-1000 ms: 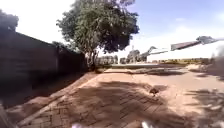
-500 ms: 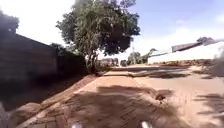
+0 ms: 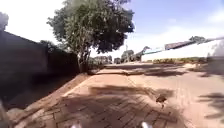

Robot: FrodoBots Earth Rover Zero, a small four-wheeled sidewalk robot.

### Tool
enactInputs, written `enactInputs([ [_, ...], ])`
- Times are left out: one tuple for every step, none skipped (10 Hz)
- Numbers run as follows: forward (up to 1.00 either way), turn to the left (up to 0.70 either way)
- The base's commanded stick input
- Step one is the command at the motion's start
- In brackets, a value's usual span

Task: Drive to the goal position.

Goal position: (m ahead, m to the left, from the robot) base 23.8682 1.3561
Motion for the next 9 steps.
enactInputs([
  [0.59, 0.0],
  [0.59, 0.0],
  [0.59, 0.0],
  [0.59, 0.0],
  [0.59, 0.0],
  [0.59, 0.0],
  [0.59, 0.0],
  [0.59, 0.0],
  [0.59, 0.0],
])
